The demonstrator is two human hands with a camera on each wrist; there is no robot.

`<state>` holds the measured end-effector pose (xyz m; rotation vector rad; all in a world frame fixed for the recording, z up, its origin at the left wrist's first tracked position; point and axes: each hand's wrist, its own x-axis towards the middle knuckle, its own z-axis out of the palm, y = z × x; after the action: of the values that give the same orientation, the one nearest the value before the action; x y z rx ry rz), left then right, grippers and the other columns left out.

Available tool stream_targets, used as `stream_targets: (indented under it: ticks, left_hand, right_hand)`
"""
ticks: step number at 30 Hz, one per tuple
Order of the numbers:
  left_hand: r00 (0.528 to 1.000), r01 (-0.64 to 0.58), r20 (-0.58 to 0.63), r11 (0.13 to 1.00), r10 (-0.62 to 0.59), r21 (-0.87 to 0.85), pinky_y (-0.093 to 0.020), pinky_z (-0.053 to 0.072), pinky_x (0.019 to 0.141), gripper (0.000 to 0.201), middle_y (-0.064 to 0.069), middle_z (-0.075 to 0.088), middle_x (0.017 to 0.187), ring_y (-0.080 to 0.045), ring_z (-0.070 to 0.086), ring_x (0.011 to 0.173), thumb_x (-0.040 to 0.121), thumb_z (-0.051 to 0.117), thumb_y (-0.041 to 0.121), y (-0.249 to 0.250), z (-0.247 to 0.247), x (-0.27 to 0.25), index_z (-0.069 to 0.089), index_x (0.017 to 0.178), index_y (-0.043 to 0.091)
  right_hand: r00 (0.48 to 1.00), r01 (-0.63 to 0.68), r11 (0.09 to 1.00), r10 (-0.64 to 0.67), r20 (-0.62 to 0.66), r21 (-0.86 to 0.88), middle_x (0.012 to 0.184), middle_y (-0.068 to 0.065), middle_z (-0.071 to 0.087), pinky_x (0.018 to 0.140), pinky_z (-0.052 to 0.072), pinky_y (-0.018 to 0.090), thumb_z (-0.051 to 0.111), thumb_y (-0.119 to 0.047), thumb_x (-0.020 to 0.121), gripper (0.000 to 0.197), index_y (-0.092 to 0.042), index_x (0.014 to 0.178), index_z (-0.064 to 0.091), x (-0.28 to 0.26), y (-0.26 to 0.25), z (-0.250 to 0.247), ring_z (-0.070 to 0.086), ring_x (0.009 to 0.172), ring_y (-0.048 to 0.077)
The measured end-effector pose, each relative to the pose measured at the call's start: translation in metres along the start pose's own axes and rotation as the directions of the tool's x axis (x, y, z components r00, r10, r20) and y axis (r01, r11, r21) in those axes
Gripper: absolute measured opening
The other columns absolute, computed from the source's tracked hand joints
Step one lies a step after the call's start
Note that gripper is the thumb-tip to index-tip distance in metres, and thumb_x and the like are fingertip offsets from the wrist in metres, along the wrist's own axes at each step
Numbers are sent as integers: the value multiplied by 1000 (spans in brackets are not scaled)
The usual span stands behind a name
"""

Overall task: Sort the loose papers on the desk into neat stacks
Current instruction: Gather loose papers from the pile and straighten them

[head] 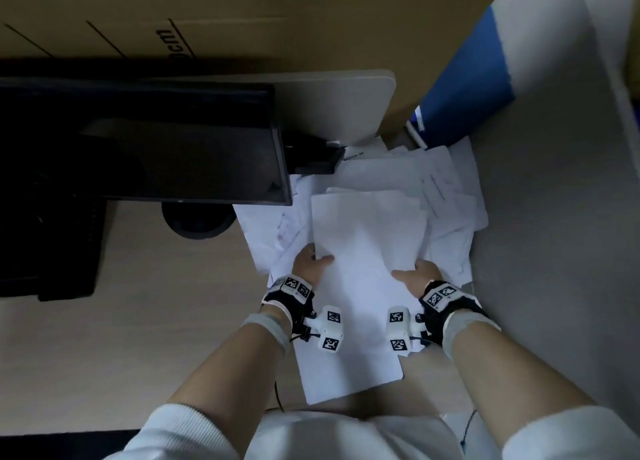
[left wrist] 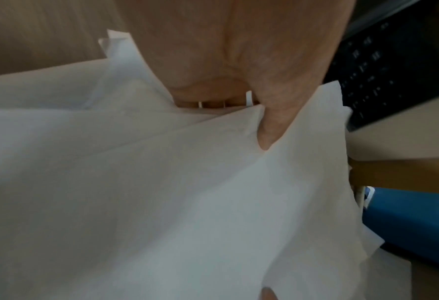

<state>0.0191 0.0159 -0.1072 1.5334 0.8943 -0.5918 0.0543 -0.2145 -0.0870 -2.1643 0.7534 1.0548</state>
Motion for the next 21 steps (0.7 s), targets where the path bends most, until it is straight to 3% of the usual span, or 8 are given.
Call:
stream_targets:
  ticks: [3, 5, 7, 9, 12, 14, 18, 21]
  left_hand:
    - [995, -4, 95, 982, -15, 189, -16, 42, 58, 16, 1, 60, 63, -19, 55, 77, 91, 66, 8, 4, 6, -5, 67, 83, -6]
    - [987, -12, 157, 944, -42, 330, -21, 41, 59, 27, 2, 58, 59, -23, 55, 74, 91, 64, 12, -6, 7, -9, 61, 65, 6]
    - [978, 17, 181, 906, -102, 422, -26, 47, 78, 14, -7, 71, 94, -28, 63, 96, 91, 63, 16, -16, 3, -17, 72, 94, 6]
    - [979, 33, 168, 906, -114, 422, -29, 48, 92, 29, -10, 69, 113, -27, 63, 107, 93, 62, 20, -24, 2, -21, 69, 118, 6]
    - [969, 46, 209, 930, -130, 365, -32, 47, 89, 17, -12, 68, 95, -26, 63, 91, 94, 60, 19, -21, 0, -33, 69, 96, 5]
    - [933, 189, 269, 962, -239, 198, -37, 50, 87, 31, -14, 67, 101, -30, 64, 93, 94, 63, 34, -21, -2, -39, 67, 100, 3]
    - [903, 297, 318, 955, -289, 26, -34, 44, 66, 46, -6, 56, 66, -24, 50, 60, 90, 59, 60, -39, -6, -26, 56, 80, 15]
    - [843, 252, 491, 968, -220, 0, -42, 45, 83, 55, -12, 58, 90, -31, 54, 85, 69, 85, 36, -39, -4, -29, 59, 110, 12]
  right_hand:
    - [988, -83, 992, 94, -123, 95, 147, 17, 46, 106, 41, 38, 62, -21, 94, 60, 0, 146, 39, -10, 15, -6, 48, 130, 34]
    - [965, -89, 987, 119, -235, 132, 147, 18, 45, 102, 40, 37, 54, -12, 96, 57, -2, 148, 34, -14, 23, -10, 47, 130, 36]
    - [939, -69, 984, 119, -321, 161, 136, 19, 52, 95, 46, 38, 47, -7, 93, 54, -7, 146, 36, -19, 32, -12, 55, 117, 38]
    - [919, -33, 975, 116, -377, 220, 137, 18, 52, 98, 47, 42, 41, -5, 90, 58, -14, 147, 35, -22, 39, -12, 57, 115, 38]
    - [912, 23, 933, 127, -389, 360, 143, 12, 50, 100, 44, 40, 37, 1, 92, 63, -19, 151, 32, -28, 44, -14, 55, 120, 36]
    - [920, 74, 883, 118, -373, 463, 139, 5, 50, 97, 44, 38, 40, 1, 94, 64, -20, 153, 30, -34, 45, -14, 55, 117, 31]
    - [929, 194, 776, 50, -366, 600, 123, 4, 62, 81, 43, 29, 48, 5, 88, 57, -21, 139, 47, -44, 44, -10, 57, 95, 23]
    - [919, 260, 736, 10, -393, 625, 115, 6, 63, 80, 41, 25, 45, 9, 88, 52, -17, 132, 52, -54, 38, -11, 56, 92, 21]
